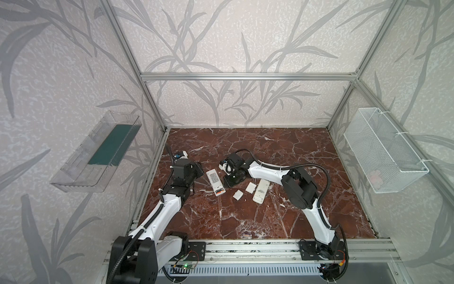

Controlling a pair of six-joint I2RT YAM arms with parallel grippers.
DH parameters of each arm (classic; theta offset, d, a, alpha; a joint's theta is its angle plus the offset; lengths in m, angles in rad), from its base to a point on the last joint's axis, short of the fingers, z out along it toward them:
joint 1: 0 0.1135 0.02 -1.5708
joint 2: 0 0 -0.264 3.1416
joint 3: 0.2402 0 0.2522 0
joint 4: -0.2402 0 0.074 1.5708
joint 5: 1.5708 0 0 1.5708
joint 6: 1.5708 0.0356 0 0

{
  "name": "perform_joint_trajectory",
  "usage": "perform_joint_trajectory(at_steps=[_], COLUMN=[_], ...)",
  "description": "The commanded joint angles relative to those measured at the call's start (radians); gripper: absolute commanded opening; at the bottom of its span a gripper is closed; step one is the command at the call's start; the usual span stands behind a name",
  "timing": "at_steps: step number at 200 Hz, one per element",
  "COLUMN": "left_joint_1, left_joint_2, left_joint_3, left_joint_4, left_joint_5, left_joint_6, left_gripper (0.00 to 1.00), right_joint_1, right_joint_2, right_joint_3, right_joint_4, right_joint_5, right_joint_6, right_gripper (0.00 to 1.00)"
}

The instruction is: Unload the batteries from the remote control

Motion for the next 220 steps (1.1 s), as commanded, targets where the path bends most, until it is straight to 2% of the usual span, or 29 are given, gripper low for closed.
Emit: perform_joint_trajectory(at_steps=[1, 23, 41, 77, 104, 157, 220], left_joint_1=[0.003, 0.004, 0.001, -0.026, -0.048, -0.065, -0.075], left_joint_2=[-0.057, -0.112, -0.14, -0.14, -0.119, -0.1, -0.063], left_joint_3=[0.03, 0.001, -0.02, -0.048, -0.054, -0.035, -0.031], left_joint_4=[-0.058, -0.086, -0.096, -0.073, -0.052, -0.054, -0.012], left_joint_5=[0.041, 0.073, 0.095, 0.075, 0.054, 0.009, -0.001], left_joint_6=[0.093, 0.107, 0.074, 0.036, 0.033, 0.073, 0.101], left_gripper=[0.0, 0.0, 0.0, 0.0, 0.0, 0.0, 0.0], right_joint_1=[0.023, 0.023, 0.013, -0.013, -0.014, -0.013, -0.013], right_joint_2=[0.01, -0.021, -0.047, -0.043, 0.013, 0.13, 0.228], right_joint_3=[0.003, -0.006, -0.008, 0.053, 0.165, 0.324, 0.442], right_joint_4=[-0.041, -0.049, -0.062, -0.091, -0.14, -0.184, -0.248], right_joint_5=[-0.037, -0.02, 0.004, 0.022, 0.023, 0.001, -0.004], right_joint_6=[0.023, 0.024, 0.019, 0.008, -0.014, -0.025, -0.048], right_gripper=[0.26, 0.26, 0.26, 0.38, 0.42, 0.43, 0.43])
